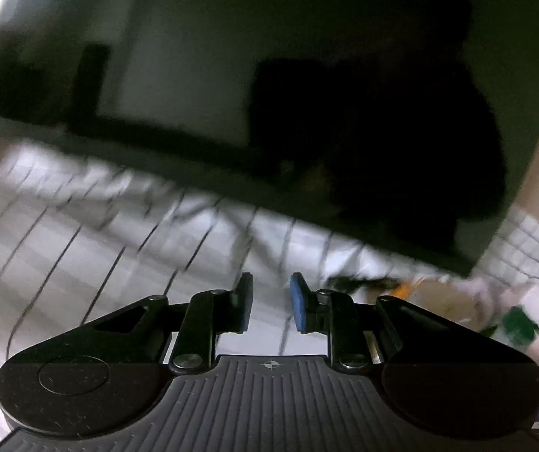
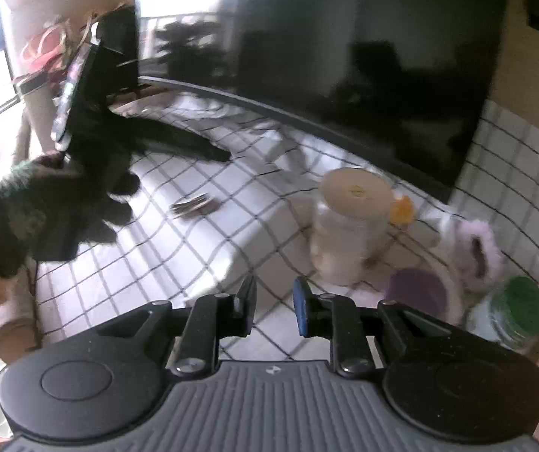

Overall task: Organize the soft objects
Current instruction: 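Grasp the black coiled cable with the left tool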

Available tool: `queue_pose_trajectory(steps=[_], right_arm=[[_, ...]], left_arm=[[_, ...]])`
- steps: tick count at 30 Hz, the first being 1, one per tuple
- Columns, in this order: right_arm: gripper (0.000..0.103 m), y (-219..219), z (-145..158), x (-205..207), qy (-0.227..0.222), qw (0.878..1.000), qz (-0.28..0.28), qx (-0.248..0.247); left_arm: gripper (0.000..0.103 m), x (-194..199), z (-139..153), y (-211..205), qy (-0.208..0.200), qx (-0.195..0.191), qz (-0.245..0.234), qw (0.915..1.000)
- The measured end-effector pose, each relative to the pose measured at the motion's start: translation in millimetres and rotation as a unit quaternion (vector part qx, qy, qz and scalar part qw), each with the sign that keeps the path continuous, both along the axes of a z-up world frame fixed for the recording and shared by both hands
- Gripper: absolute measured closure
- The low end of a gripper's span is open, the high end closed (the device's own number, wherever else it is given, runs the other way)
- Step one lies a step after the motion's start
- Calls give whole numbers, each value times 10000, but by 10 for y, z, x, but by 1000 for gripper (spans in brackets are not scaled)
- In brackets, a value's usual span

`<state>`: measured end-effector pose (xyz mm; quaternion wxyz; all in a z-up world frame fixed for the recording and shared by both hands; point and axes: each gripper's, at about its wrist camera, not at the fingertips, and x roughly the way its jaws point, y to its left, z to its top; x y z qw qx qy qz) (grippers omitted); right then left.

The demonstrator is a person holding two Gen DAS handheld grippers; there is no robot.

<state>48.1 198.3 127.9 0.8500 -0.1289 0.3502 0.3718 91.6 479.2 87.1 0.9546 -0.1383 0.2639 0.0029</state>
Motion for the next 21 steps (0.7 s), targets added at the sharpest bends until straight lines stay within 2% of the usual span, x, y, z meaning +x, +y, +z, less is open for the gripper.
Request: queue_pose_trajectory(steps=[2, 4, 7, 9, 12, 15, 17, 21], right_arm=[[81, -103, -21, 47, 83, 9999, -116, 25], [81, -188, -65, 125, 213, 9995, -223, 22], [81, -265, -147, 238, 369, 9987, -361, 20], [81, -312, -197, 318, 475, 9979, -449, 29], [81, -343, -273, 393, 585, 9966, -573, 32], [81, -367, -326, 448, 680, 9955, -655, 25], [80, -363, -345, 468, 690, 9952, -690, -11], [80, -305, -371, 501, 699, 9956, -617, -51]], left_arm=[[79, 168, 85, -86, 57, 384, -477, 9981], [79, 329, 96, -245, 128, 844, -1002, 9913], [75, 580, -4, -508, 268, 1374, -1918, 9714], [74, 737, -96, -647, 413, 1648, -2356, 9569], [74, 881, -207, -794, 400, 2073, -2755, 9378], [78, 970, -258, -857, 287, 2368, -2998, 9237], [76, 1018, -284, -888, 252, 2603, -3138, 9128], [74, 1108, -357, -977, 355, 3080, -3544, 8822]])
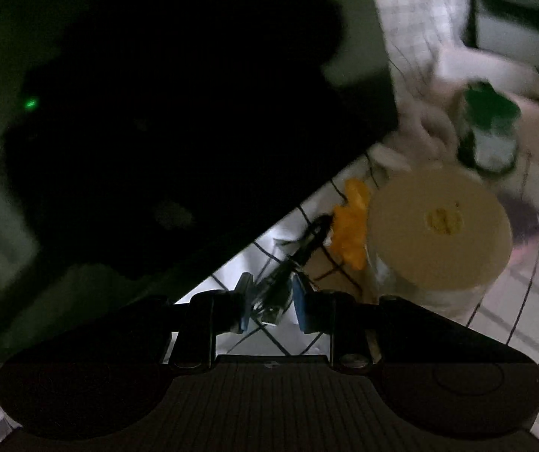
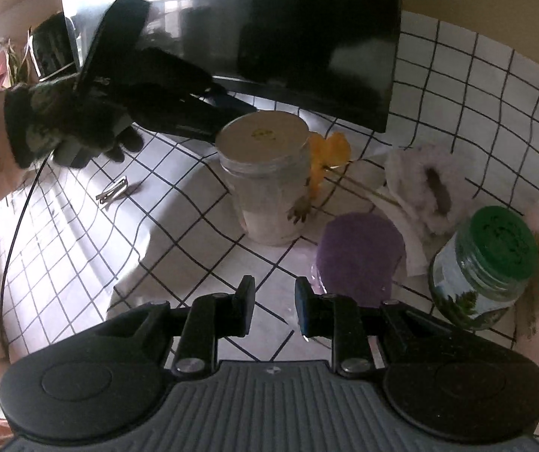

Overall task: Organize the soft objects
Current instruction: 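Grasp the black coiled cable with the left tool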

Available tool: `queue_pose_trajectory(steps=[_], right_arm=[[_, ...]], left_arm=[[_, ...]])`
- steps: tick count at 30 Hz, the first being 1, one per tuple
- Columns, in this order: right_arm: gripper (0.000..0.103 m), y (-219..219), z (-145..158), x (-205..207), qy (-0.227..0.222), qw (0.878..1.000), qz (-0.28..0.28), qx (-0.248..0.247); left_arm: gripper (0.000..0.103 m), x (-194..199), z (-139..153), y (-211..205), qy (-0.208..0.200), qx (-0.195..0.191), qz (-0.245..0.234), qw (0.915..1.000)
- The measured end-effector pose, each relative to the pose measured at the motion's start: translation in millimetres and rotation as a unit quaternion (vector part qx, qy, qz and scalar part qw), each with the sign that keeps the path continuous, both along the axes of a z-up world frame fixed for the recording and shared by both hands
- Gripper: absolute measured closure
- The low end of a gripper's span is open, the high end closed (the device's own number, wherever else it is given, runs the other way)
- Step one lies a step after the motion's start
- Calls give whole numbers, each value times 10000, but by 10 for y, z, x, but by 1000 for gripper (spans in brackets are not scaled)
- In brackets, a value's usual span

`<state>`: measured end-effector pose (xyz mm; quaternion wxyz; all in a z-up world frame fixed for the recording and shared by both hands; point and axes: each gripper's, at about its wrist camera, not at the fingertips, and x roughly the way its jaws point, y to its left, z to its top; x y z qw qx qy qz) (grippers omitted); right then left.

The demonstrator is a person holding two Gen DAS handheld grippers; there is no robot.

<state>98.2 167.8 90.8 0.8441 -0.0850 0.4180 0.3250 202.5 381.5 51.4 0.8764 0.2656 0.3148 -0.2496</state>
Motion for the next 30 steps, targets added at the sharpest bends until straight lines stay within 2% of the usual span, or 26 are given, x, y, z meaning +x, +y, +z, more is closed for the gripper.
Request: queue_pose_trajectory(steps=[4, 5, 6, 13, 16, 20, 25, 30], right_arm=[[80, 51, -46, 44, 74, 9999, 84, -7], [80, 58, -60, 57, 100, 9999, 91, -10], [80, 62, -72, 70, 122, 9999, 90, -14], [80, 78, -155, 124, 239, 9997, 41, -60], [80, 86, -166, 121, 268, 9996, 79, -48], [79, 93, -176, 111, 266, 9996, 89, -33], [79, 75, -185, 105, 266, 9996, 92, -32], [79, 71, -185, 92, 282, 9995, 152, -16]], left_arm=[[74, 122, -62, -12, 129, 80, -100, 9998], [80, 143, -83, -16, 130, 77, -101, 9998], [80, 159, -100, -22, 135, 51, -113, 9998], [81, 78, -199, -29, -200, 164, -262, 9993], [81, 95, -201, -19, -127, 80, -108, 9998], [80, 196, -188, 32, 170, -253, 299, 9991], [76, 235, -233, 65, 122, -365, 552, 9977], [74, 311, -249, 74, 270, -440, 673, 9964]])
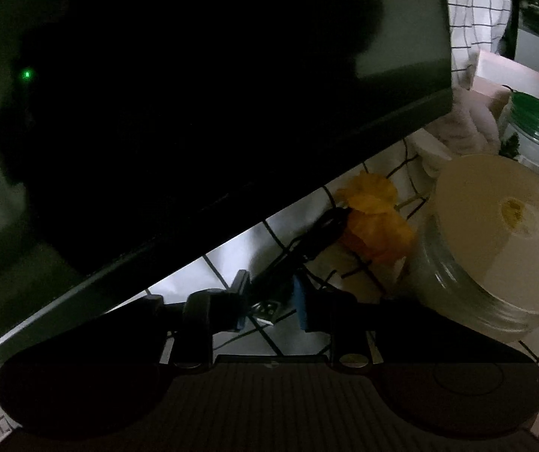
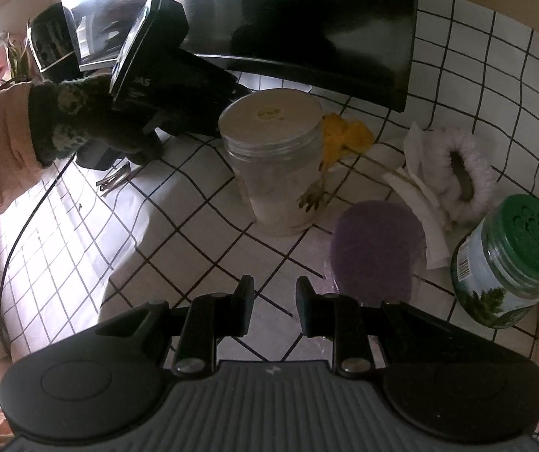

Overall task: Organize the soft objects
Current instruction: 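Grasp the black coiled cable with the left tool, then grasp the silver snap clip with the right tool while the left tool holds the cable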

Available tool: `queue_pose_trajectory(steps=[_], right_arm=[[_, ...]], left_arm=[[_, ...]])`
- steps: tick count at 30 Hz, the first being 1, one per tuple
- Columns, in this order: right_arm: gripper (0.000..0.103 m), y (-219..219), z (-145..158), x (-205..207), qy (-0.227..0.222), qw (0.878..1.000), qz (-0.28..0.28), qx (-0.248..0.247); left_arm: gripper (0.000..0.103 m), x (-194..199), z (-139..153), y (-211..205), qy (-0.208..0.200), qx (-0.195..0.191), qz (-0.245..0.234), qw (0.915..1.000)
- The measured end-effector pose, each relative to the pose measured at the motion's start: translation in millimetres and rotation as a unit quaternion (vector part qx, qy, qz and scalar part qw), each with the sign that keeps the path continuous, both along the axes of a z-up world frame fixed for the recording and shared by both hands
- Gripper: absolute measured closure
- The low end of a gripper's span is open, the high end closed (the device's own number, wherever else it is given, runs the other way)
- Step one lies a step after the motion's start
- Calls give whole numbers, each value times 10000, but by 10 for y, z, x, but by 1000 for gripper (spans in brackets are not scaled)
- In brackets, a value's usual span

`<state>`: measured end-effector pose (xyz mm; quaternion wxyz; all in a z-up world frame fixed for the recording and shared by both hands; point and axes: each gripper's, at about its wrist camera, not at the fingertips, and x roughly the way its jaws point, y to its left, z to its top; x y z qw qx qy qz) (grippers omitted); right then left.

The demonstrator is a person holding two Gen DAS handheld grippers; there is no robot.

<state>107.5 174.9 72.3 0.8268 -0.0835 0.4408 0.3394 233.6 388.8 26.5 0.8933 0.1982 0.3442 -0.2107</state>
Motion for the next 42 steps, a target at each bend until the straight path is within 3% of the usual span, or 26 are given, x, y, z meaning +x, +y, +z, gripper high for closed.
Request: queue_pose_trajectory(steps=[6, 7, 11, 16, 21, 24, 29, 30, 33, 36, 42], right_arm=[[79, 2, -1, -3, -4, 10000, -1, 2], [79, 2, 0, -4, -8, 10000, -3, 1], [79, -2, 3, -3, -42, 10000, -27, 4], [79, 36, 52, -26, -210, 9997, 80, 35], [79, 147, 133, -69, -440, 9986, 300, 56], [79, 259, 181, -99, -492, 9974, 524, 101], [79, 589, 300, -166, -882, 9890, 1175, 188], [74, 694, 323, -165, -1018, 9857, 1323, 238], [35, 983, 332, -137, -1296, 9786, 1540, 428], [33, 1284, 238, -166, -1679, 9731, 1518, 437], [34, 1735, -48, -435, -1954, 9629, 1836, 298]], left_arm=[[72, 113, 34, 61, 295, -335, 337, 9984], [77, 107, 45, 66, 287, -353, 341, 9984], [78, -49, 139, 113, 144, -299, 346, 9988], [78, -497, 345, 204, 16, -602, 854, 9945], [78, -1106, 482, 245, 1, -600, 1546, 9862], [78, -1440, 496, 401, 71, -1064, 1970, 9746], [78, -1678, 533, 880, -73, -1854, 2948, 9374], [78, -1700, 554, 964, -138, -1956, 3091, 9306], [78, -1754, 623, 1127, -285, -2159, 3389, 9153], [78, -1861, 689, 1215, -451, -2208, 3604, 9052], [78, -1983, 683, 1313, -456, -2412, 4071, 8797]])
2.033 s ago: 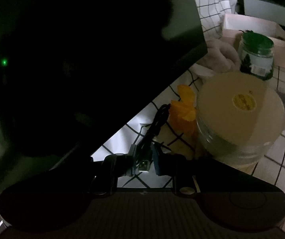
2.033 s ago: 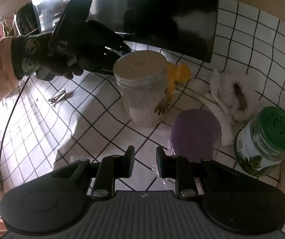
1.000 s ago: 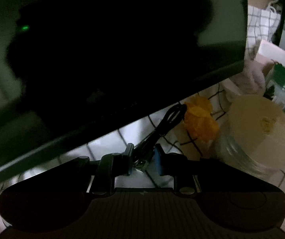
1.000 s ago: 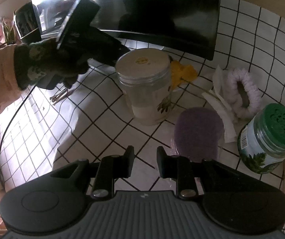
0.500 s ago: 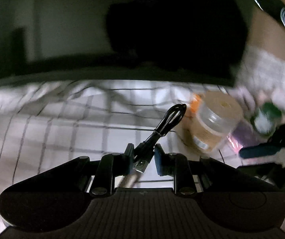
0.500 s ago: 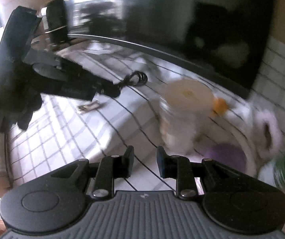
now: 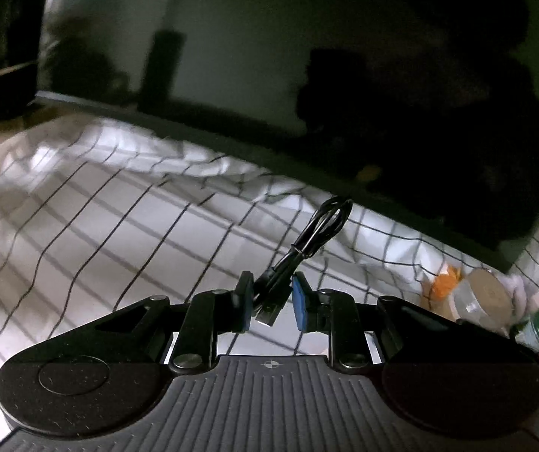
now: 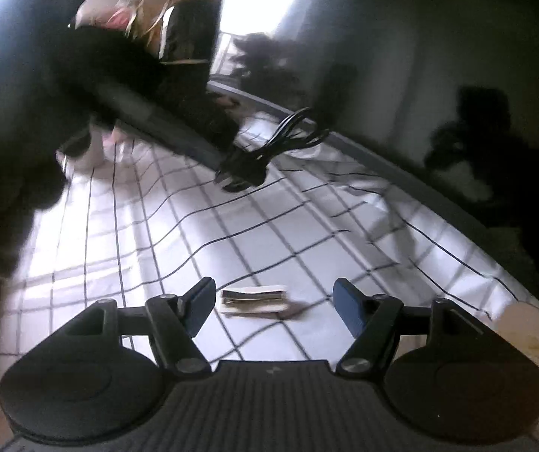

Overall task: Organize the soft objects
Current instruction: 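Grasp the silver snap clip with the right tool while the left tool holds the cable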

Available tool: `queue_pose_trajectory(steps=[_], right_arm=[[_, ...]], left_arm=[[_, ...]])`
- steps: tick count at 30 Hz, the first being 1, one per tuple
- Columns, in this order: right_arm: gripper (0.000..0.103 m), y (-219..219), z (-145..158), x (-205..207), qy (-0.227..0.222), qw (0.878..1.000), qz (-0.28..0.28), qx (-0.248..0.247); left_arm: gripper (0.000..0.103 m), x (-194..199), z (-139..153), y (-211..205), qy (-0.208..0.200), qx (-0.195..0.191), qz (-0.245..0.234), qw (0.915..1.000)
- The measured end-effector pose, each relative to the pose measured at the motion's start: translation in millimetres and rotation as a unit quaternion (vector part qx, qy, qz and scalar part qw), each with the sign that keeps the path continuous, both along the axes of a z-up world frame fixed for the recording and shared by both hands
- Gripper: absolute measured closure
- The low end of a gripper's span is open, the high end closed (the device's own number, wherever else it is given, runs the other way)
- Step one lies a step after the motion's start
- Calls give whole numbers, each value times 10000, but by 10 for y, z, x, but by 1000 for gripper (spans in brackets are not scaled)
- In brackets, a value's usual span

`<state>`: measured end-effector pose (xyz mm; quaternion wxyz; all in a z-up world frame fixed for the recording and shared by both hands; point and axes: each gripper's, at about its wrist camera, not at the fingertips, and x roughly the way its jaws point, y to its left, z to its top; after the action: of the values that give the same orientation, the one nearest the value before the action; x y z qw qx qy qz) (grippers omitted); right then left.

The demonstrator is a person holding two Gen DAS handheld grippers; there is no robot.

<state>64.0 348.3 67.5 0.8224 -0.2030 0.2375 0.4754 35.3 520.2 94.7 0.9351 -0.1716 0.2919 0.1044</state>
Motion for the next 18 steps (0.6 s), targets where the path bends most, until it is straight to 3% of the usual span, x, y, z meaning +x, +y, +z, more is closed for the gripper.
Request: queue_pose_trajectory(steps=[8, 11, 18], right_arm=[[36, 236, -296, -39, -261, 9994, -55, -219], [52, 247, -289, -34, -433, 9987, -9, -258], [52, 88, -16, -57, -479, 9988, 72, -114]], left_arm=[[78, -132, -84, 37, 121, -103, 208, 9997], [78, -142, -88, 57, 124, -171, 293, 9993], [78, 10, 84, 79, -41, -272, 269, 9993]])
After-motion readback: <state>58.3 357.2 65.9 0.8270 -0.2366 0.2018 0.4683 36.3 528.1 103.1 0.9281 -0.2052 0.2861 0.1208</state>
